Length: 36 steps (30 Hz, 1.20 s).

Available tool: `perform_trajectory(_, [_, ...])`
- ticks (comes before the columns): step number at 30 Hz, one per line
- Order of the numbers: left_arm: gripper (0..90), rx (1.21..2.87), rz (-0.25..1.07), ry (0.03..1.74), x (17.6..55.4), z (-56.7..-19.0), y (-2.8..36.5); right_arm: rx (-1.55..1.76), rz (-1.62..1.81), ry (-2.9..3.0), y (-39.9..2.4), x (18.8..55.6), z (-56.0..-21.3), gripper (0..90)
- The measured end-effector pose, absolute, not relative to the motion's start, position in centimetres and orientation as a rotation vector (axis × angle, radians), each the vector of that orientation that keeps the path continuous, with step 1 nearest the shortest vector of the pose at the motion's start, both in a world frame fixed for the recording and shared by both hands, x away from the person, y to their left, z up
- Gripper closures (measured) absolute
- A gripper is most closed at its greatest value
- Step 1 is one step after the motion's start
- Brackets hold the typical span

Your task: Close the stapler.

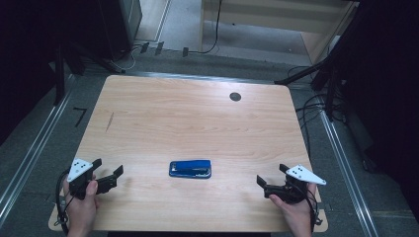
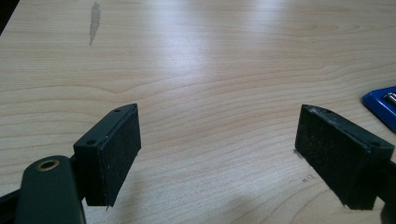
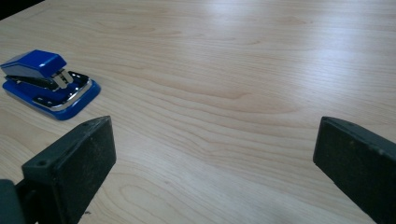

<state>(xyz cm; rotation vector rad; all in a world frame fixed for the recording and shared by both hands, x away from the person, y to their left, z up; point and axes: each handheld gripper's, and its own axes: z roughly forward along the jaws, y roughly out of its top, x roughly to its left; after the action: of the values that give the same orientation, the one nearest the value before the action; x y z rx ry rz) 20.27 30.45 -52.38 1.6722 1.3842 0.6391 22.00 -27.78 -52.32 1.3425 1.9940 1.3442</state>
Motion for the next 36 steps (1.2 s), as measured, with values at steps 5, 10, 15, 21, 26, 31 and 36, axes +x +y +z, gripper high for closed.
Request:
perform_trajectory(5, [14.7,1.671,0.639,1.384,20.3,-52.4,30.5,1.352,1.341,1.961,-29.3,21.6,-52.5,0.0])
perform_trajectory(10, [14.7,1.666,0.639,1.386,20.2,-52.4,30.5,1.385,1.329,1.929,-30.7,21.3,-52.7,0.0])
perform_trajectory(15, [14.7,1.664,0.638,1.386,20.2,-52.4,30.5,1.403,1.303,1.909,-32.1,20.9,-53.0,0.0])
perform_trajectory(21, [14.7,1.667,0.640,1.384,20.3,-52.4,30.5,1.421,1.277,1.909,-33.7,20.2,-53.7,0.0])
perform_trajectory(26, [14.7,1.668,0.642,1.384,20.2,-52.4,30.5,1.447,1.259,1.903,-35.1,19.8,-54.3,0.0])
perform_trajectory(31, [14.7,1.668,0.642,1.384,20.2,-52.4,30.5,1.500,1.279,1.849,-36.7,19.5,-54.4,0.0])
perform_trajectory(36, [14.7,1.668,0.642,1.382,20.3,-52.4,30.4,1.525,1.275,1.810,-38.1,19.3,-54.9,0.0])
